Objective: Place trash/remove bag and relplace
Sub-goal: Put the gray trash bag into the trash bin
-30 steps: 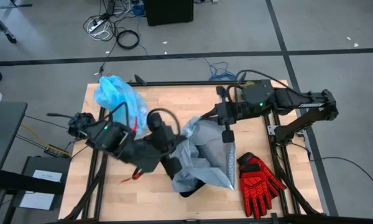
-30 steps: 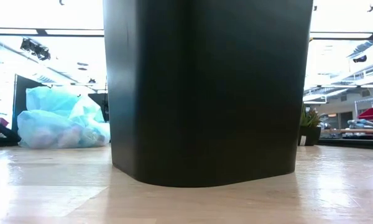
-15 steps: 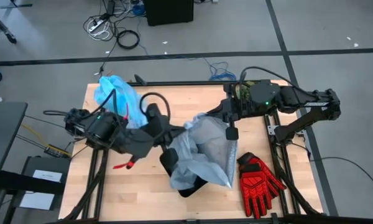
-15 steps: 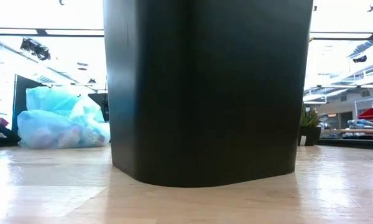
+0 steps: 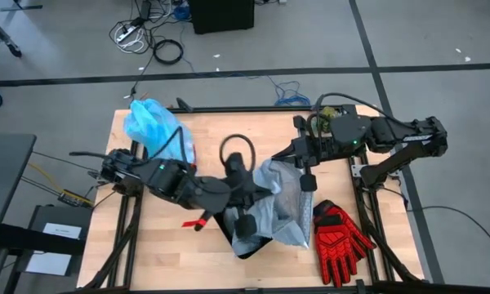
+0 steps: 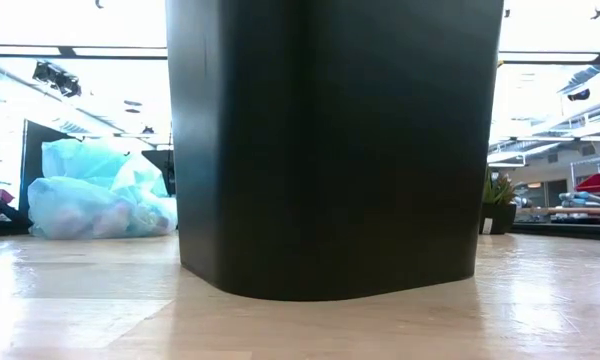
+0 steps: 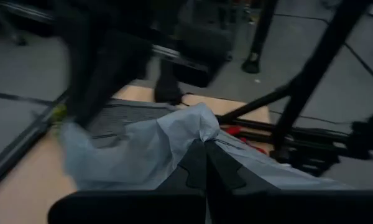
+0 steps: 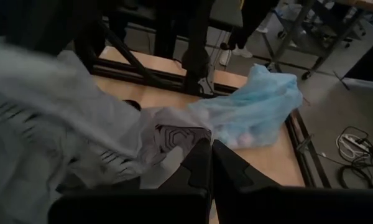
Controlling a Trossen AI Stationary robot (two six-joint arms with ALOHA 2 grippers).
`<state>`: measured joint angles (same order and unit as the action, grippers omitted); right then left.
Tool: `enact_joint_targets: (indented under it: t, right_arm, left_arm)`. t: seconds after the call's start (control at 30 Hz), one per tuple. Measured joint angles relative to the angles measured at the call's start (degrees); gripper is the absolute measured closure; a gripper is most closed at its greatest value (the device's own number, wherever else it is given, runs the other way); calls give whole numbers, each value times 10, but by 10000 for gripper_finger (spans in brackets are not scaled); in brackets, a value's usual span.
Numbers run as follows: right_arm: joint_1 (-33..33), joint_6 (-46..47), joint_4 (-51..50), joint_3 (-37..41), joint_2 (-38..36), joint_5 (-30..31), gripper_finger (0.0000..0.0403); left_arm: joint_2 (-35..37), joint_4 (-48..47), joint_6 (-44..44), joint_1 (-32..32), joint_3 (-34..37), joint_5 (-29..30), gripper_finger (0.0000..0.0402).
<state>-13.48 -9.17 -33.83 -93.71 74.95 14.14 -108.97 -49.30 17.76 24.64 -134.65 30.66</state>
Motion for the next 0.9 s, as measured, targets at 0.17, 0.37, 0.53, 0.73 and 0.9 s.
enact_joint_targets:
  t: [0.17, 0.37, 0.53, 0.73, 0.9]
  right_arm:
    - [-11, 1, -6, 0, -1, 0, 403]
    - [-26, 3, -10, 0, -4, 15, 403]
    - [-31, 3, -12, 0, -7, 18, 403]
    - [-31, 7, -21, 0, -13, 18, 403]
    - [-31, 6, -23, 0, -13, 19, 403]
  left_arm:
    - [-25, 64, -36, -7, 0, -46, 401]
    - [-49, 134, -71, -15, 0, -125, 401]
    - [-50, 174, -113, -14, 0, -168, 401]
    - [-48, 68, -54, -10, 0, -121, 401]
    - [-21, -17, -13, 0, 0, -90, 401]
